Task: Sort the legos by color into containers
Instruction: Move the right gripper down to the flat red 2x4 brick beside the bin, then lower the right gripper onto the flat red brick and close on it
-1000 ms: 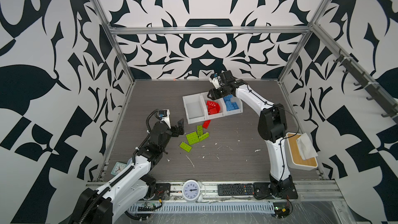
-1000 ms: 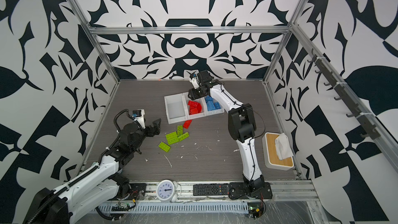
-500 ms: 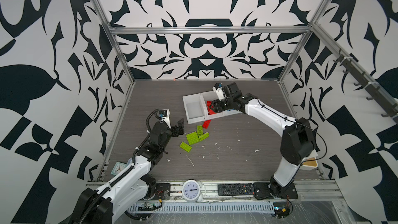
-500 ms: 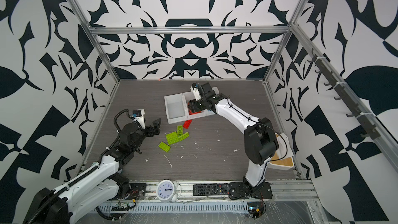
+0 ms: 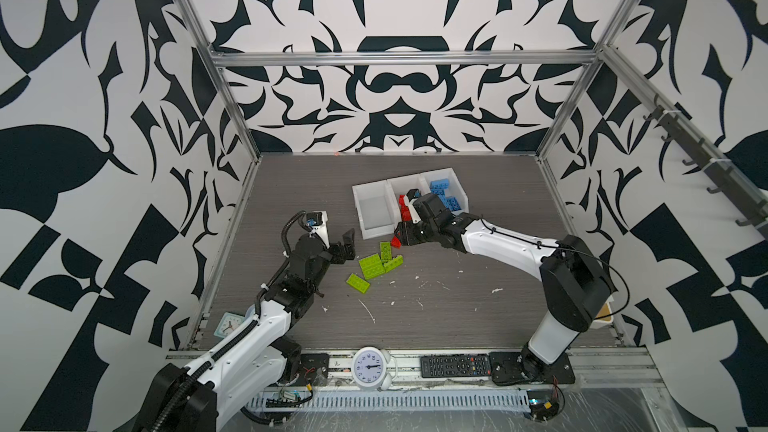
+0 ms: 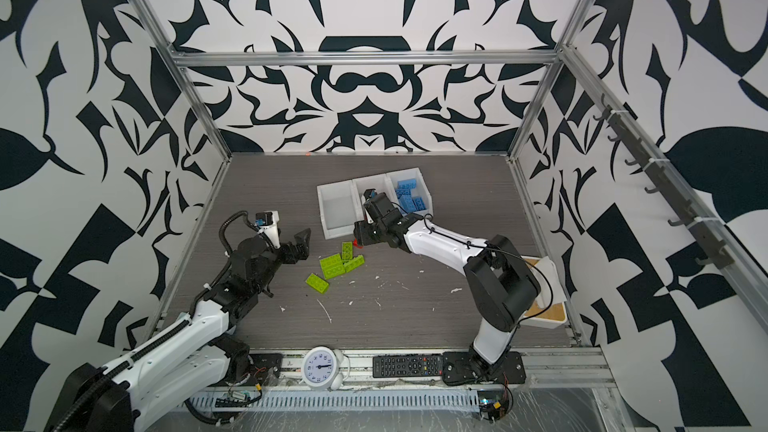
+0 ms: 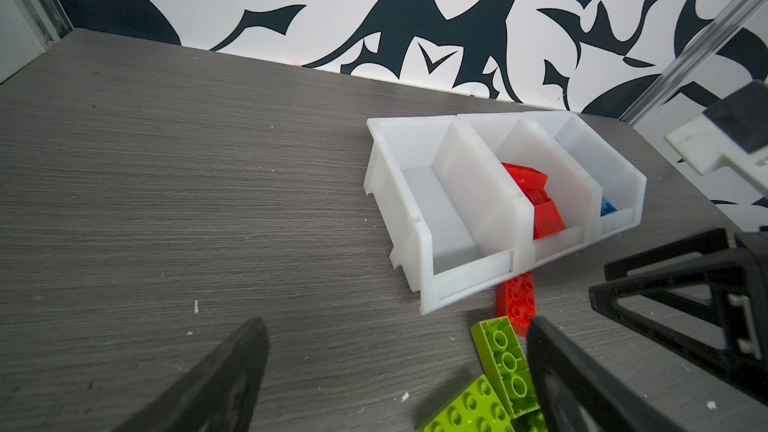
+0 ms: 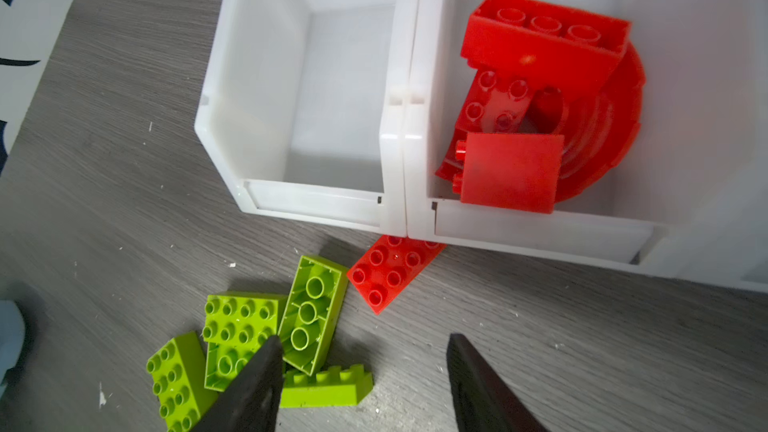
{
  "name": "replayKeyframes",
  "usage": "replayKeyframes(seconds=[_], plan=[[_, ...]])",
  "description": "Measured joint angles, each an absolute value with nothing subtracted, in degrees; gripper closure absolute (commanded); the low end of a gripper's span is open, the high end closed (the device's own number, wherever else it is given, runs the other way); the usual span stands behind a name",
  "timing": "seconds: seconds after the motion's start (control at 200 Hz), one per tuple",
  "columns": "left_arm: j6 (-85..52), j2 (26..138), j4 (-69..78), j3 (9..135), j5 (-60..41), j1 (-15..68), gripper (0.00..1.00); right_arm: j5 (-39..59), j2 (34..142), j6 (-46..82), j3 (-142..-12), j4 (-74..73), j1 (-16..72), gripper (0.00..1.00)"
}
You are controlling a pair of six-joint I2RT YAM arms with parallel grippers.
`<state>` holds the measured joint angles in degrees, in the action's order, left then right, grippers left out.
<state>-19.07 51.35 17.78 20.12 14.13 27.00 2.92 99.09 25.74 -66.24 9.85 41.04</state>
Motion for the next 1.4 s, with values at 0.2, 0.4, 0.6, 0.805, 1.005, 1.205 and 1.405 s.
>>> replayKeyframes(seconds=[0.2,0.4,0.6,0.805,1.005,1.205,1.405], plan=[[-19.07,50.89,17.74,20.12,14.17,27.0,0.01,1.63,103.88,26.24,-66.26,8.47,41.52,0.39],[-19.07,50.68,17.74,20.12,14.17,27.0,0.01,0.82,107.09,26.2,-67.16,8.54,41.69,0.39],[-19.07,50.65,17.74,20.12,14.17,27.0,0.01,0.25,109.4,25.89,-69.47,8.43,41.74,0.4],[-19.07,50.57,17.72,20.12,14.2,27.0,0.01,-0.45,110.61,25.26,-69.87,8.56,41.78,0.41],[-19.07,50.28,17.74,20.1,14.35,27.0,0.01,-1.63,110.1,24.27,-69.19,8.75,41.78,0.41],[-19.07,50.28,17.74,20.1,14.35,27.0,0.01,-2.83,106.1,23.79,-63.2,9.85,41.28,0.4],[-19.07,50.3,17.74,20.1,14.33,27.0,0.01,-4.23,99.85,23.79,-58.43,13.61,40.18,0.39]])
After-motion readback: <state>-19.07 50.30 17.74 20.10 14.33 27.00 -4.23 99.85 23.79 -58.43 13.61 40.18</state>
